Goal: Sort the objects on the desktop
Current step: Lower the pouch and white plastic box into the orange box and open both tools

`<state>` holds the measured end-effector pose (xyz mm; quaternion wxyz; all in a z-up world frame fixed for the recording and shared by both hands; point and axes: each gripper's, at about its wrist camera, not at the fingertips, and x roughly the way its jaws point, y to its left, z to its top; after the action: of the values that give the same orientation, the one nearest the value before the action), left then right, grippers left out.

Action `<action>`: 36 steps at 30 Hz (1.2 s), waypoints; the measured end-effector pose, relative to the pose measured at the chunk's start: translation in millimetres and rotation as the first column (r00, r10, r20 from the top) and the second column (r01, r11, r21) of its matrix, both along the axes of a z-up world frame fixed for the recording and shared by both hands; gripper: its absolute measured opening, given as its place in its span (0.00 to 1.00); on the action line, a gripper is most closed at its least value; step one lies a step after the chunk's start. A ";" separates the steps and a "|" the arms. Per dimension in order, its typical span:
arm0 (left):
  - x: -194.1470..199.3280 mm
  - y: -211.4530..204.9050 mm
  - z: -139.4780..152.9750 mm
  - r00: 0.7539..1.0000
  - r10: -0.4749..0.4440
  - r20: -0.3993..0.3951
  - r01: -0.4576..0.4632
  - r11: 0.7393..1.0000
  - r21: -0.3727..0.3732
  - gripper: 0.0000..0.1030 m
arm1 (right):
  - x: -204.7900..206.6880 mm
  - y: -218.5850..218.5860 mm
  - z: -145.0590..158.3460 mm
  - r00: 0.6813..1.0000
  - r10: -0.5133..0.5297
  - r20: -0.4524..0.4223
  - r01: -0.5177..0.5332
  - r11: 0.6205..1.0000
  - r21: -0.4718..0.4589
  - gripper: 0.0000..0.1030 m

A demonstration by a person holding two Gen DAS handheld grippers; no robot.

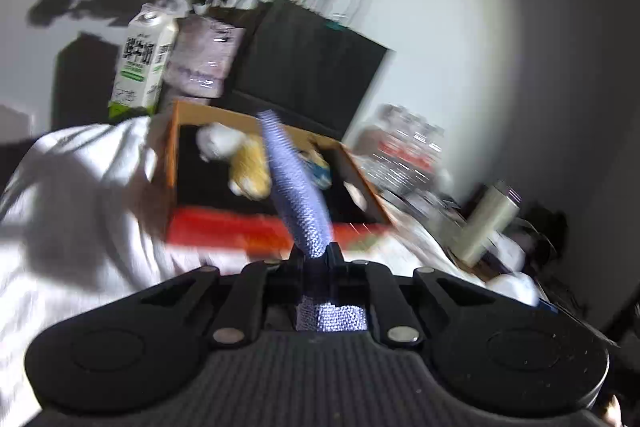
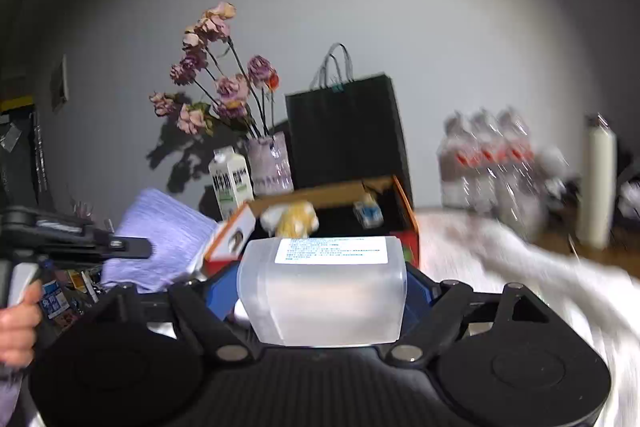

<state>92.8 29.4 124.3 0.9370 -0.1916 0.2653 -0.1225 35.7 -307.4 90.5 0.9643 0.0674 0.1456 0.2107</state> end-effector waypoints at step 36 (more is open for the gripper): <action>99.0 4.3 5.3 0.980 0.180 -0.086 -0.148 0.945 0.292 0.50 | 268.0 79.4 21.9 0.941 -0.065 -0.332 -0.031 0.960 -0.277 0.95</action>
<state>191.8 33.8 129.6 0.9454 -0.0831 0.3152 0.0062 303.7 -228.0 112.5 0.9265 -0.0324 0.3366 0.1651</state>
